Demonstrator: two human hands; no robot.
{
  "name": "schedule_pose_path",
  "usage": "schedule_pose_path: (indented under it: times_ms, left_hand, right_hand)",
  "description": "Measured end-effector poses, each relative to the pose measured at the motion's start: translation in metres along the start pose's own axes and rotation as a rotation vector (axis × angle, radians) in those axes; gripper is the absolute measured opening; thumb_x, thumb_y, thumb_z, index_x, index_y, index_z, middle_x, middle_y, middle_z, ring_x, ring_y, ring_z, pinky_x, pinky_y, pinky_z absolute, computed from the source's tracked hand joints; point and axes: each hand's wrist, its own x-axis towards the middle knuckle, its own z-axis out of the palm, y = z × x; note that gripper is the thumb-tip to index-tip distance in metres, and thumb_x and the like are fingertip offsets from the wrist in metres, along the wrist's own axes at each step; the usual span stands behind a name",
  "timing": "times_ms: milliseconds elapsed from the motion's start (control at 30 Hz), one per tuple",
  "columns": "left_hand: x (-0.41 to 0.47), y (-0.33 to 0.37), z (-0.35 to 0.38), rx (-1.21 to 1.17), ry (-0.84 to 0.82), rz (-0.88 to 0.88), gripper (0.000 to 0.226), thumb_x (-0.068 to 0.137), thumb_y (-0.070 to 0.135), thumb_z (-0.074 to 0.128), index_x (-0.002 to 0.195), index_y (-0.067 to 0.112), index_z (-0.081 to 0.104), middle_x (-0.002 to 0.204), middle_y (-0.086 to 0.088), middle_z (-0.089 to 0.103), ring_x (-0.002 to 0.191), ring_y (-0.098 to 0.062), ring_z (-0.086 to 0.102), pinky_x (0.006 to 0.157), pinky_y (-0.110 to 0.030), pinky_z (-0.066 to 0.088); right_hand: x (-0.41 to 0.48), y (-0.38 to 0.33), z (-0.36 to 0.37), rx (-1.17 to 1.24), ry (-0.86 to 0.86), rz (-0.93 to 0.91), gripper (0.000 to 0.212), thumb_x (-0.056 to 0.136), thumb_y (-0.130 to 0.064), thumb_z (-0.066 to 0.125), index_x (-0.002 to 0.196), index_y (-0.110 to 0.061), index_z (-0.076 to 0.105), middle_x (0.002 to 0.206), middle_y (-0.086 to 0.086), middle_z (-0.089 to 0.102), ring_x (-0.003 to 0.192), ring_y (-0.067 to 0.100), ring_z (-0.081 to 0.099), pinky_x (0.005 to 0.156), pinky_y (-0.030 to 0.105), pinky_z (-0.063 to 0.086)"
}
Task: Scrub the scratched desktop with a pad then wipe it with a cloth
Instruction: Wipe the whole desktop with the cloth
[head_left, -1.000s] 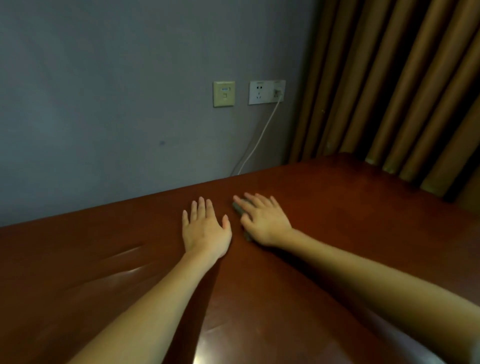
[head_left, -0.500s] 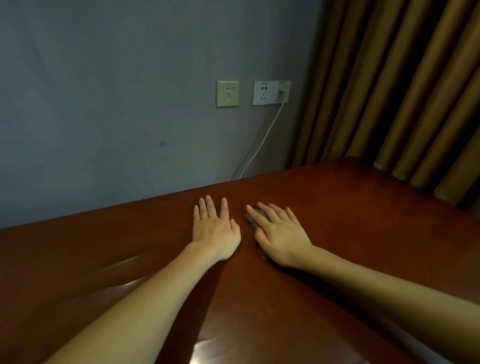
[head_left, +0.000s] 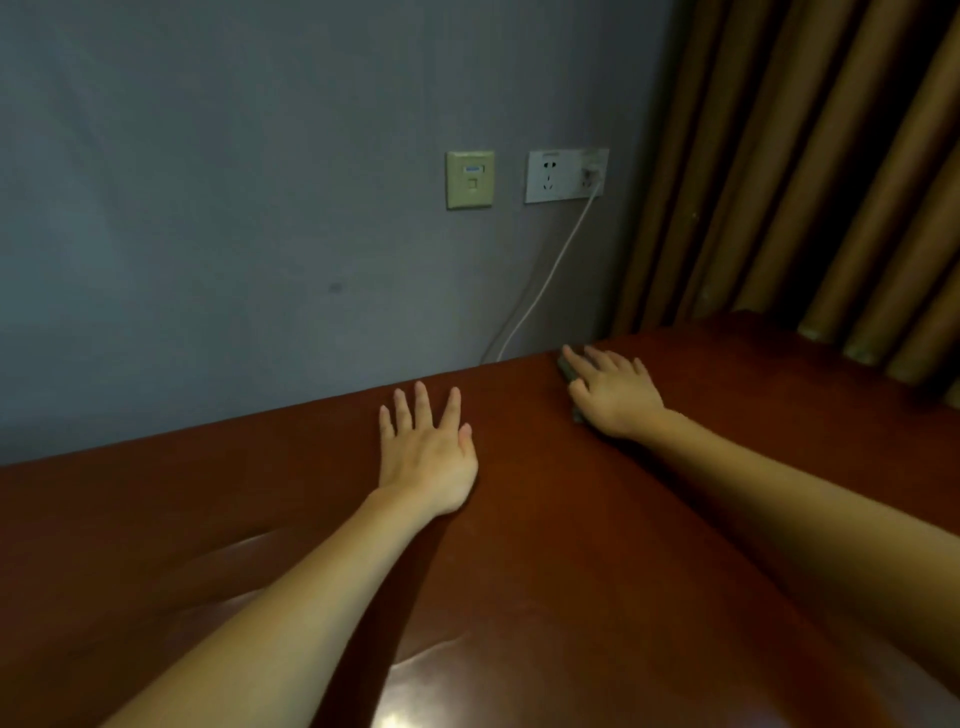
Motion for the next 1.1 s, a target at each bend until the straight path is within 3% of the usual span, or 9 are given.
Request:
schedule_pose_path:
  times_ms: [200,433,567,700,833,900,1000,1100]
  left_hand:
    - [0.000,0.001,0.001,0.006,0.007,0.005,0.056,0.102,0.039,0.012,0.153,0.024,-0.006,0.160,-0.011,-0.010,0.147,-0.025,-0.012,0.119,-0.048,-0.004]
    - [0.000,0.002,0.001,0.010,0.028,-0.034,0.057,0.102,0.040,0.015,0.154,0.021,-0.001,0.161,-0.009,-0.007,0.148,-0.021,-0.009,0.120,-0.046,-0.003]
    - [-0.001,0.000,0.000,-0.026,0.024,-0.011,0.056,0.102,0.042,0.015,0.153,0.026,0.000,0.161,0.000,-0.007,0.148,-0.017,-0.008,0.120,-0.042,-0.004]
    - [-0.002,0.002,-0.002,-0.059,0.017,-0.032,0.056,0.102,0.040,0.020,0.154,0.028,0.003,0.160,0.008,-0.005,0.148,-0.017,-0.008,0.119,-0.045,-0.005]
    - [0.008,0.040,-0.008,-0.109,-0.065,-0.208,0.063,0.100,0.036,0.023,0.154,0.015,0.000,0.160,-0.002,-0.011,0.146,-0.032,-0.013,0.113,-0.061,-0.009]
    - [0.012,0.070,-0.005,-0.092,-0.076,-0.178,0.061,0.100,0.034,0.019,0.153,0.012,-0.003,0.160,-0.005,-0.014,0.145,-0.034,-0.015,0.112,-0.063,-0.008]
    - [0.018,0.100,0.007,-0.064,0.003,-0.033,0.058,0.102,0.031,0.016,0.153,0.013,-0.003,0.160,-0.002,-0.011,0.147,-0.025,-0.012,0.116,-0.056,-0.004]
    - [0.022,0.101,0.013,-0.041,0.046,-0.007,0.057,0.102,0.032,0.016,0.153,0.014,-0.002,0.161,-0.001,-0.009,0.147,-0.019,-0.010,0.119,-0.049,-0.002]
  right_hand:
    - [-0.069,-0.039,0.003,-0.024,0.008,-0.202,0.056,0.100,-0.038,0.023,0.152,-0.034,0.003,0.160,0.000,0.007,0.147,0.021,0.005,0.118,0.043,0.000]
    - [-0.006,-0.097,0.014,0.103,0.028,-0.335,0.052,0.097,-0.039,0.027,0.148,-0.035,0.024,0.157,0.001,0.021,0.145,0.023,0.015,0.118,0.046,0.005]
    - [0.033,-0.056,0.007,0.093,0.048,-0.211,0.050,0.097,-0.041,0.028,0.146,-0.032,0.031,0.153,0.005,0.030,0.142,0.025,0.025,0.117,0.044,0.012]
    - [0.017,0.016,-0.002,0.061,0.004,-0.092,0.054,0.099,-0.040,0.020,0.152,-0.029,0.014,0.160,0.003,0.014,0.147,0.022,0.009,0.118,0.043,0.004]
    - [-0.049,0.032,-0.005,0.001,-0.036,-0.231,0.067,0.089,-0.044,0.004,0.153,-0.021,0.003,0.161,0.002,0.000,0.148,0.017,-0.004,0.118,0.038,-0.004]
    - [-0.072,0.022,-0.005,-0.027,-0.034,-0.331,0.077,0.080,-0.045,-0.002,0.153,-0.019,0.001,0.160,0.001,-0.003,0.147,0.015,-0.007,0.117,0.034,-0.008]
    - [-0.074,0.014,-0.004,0.021,-0.034,-0.390,0.072,0.084,-0.041,0.005,0.153,-0.019,0.002,0.161,0.000,-0.002,0.147,0.012,-0.007,0.116,0.032,-0.009]
    - [-0.050,0.006,-0.001,0.049,-0.036,-0.416,0.057,0.099,-0.036,0.014,0.153,-0.019,0.006,0.161,-0.001,0.003,0.147,0.012,-0.003,0.118,0.033,-0.006]
